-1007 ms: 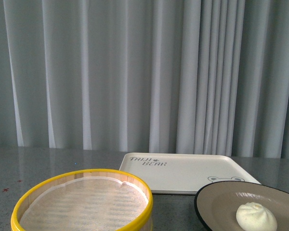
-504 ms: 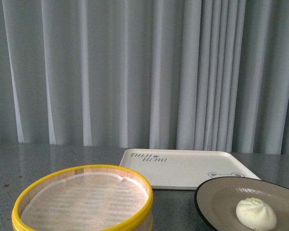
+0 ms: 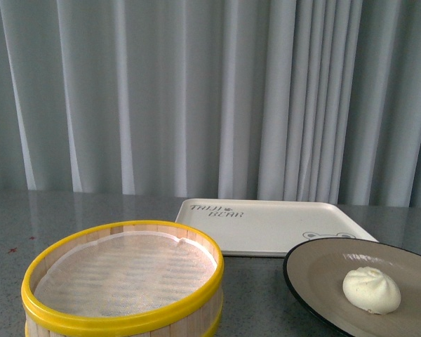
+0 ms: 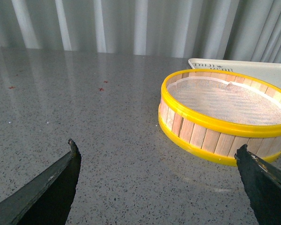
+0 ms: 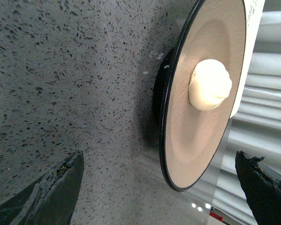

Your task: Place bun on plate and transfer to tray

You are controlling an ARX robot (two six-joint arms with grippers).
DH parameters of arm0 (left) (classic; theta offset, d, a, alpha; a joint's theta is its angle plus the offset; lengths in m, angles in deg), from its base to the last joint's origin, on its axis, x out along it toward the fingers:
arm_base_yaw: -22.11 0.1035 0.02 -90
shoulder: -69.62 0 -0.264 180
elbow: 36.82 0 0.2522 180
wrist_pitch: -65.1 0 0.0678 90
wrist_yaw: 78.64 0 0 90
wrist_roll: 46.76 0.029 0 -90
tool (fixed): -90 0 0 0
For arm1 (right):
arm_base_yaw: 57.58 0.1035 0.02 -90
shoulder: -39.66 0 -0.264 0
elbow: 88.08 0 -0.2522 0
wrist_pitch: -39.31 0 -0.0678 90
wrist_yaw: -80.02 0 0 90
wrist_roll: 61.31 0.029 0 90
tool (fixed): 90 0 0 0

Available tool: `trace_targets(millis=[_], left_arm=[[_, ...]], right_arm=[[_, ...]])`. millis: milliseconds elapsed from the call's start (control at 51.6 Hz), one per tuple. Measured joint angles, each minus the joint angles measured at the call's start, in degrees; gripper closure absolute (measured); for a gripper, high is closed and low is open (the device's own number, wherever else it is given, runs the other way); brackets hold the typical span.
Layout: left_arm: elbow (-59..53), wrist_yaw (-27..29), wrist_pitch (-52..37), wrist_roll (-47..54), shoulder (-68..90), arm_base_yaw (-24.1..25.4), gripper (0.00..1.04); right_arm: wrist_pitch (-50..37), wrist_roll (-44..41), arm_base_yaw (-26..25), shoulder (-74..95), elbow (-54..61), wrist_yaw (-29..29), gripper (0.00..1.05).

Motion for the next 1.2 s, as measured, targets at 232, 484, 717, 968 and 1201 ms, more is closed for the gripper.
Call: trace_targets(millis=[232, 484, 717, 968, 1201], left_arm=[[0.0, 0.0, 0.0, 0.0, 0.0, 0.0, 0.07], [0.0, 0.0, 0.0, 0.0, 0.0, 0.0, 0.07], [0.0, 0.0, 0.0, 0.0, 0.0, 0.0, 0.07], [0.0, 0.0, 0.0, 0.0, 0.0, 0.0, 0.07], [0.0, 0.0, 0.0, 0.0, 0.0, 0.0, 0.07]], right_arm=[[-8.1, -4.5, -0.5, 7.7, 0.6, -1.0, 0.09], [-14.6, -5.6, -0.2, 14.4, -0.5, -1.0, 0.09], [-22.2, -5.4, 0.8, 19.5, -1.9, -1.3, 0.09], [-26.6, -3.8, 2.0, 23.1, -2.8, -0.9, 0.09], [-29.7, -1.8, 3.4, 24.9, -3.5, 0.0, 0.09]])
